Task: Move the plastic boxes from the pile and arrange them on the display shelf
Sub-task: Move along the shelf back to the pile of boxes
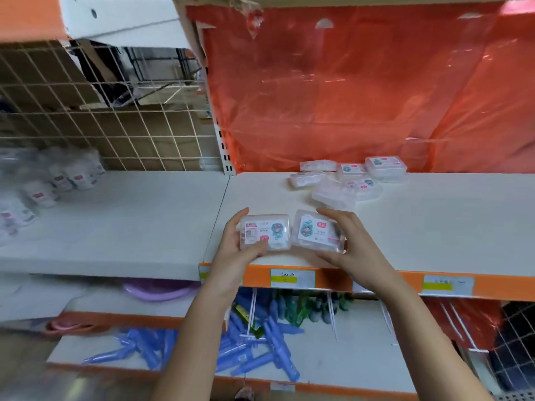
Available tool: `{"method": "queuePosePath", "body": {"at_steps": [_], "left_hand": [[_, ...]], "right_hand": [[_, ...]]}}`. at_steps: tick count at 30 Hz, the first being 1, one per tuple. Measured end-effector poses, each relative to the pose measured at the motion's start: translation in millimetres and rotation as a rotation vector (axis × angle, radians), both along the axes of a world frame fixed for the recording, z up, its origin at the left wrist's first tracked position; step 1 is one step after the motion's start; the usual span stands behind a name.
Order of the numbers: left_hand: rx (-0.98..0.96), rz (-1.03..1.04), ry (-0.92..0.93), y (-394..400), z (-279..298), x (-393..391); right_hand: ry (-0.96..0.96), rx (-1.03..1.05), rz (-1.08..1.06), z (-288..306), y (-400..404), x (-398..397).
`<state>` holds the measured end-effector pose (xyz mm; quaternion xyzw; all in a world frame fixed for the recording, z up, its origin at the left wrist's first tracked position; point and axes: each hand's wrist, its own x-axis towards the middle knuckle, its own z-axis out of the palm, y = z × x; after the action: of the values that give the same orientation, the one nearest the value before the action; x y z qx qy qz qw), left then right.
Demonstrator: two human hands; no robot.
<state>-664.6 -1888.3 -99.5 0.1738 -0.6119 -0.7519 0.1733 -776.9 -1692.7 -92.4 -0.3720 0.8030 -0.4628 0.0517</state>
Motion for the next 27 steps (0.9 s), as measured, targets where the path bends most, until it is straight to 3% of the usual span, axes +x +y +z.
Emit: {"method": "queuePosePath", "body": {"at_steps": [6, 13, 21, 27], "left_hand": [[0.182, 0.169, 0.016, -9.9, 7.3, 14.8], [0.44, 0.128, 0.069, -26.0, 16.2, 28.9], [0.332, 0.203, -0.042, -36.8, 17.8, 54.6], [-0.022, 0.225, -0.163, -69.2, 16.0, 104.8]], "right_hand": [[-0.015, -0.017, 0.076, 0.3, -17.9, 4.8], [-0.018, -0.066, 0.152, 3.5, -43.6, 13.0], [-0.029, -0.065, 0.256, 5.3, -87.6, 33.7], [-0.032, -0.052, 0.352, 14.7, -137.9, 57.1]]}}
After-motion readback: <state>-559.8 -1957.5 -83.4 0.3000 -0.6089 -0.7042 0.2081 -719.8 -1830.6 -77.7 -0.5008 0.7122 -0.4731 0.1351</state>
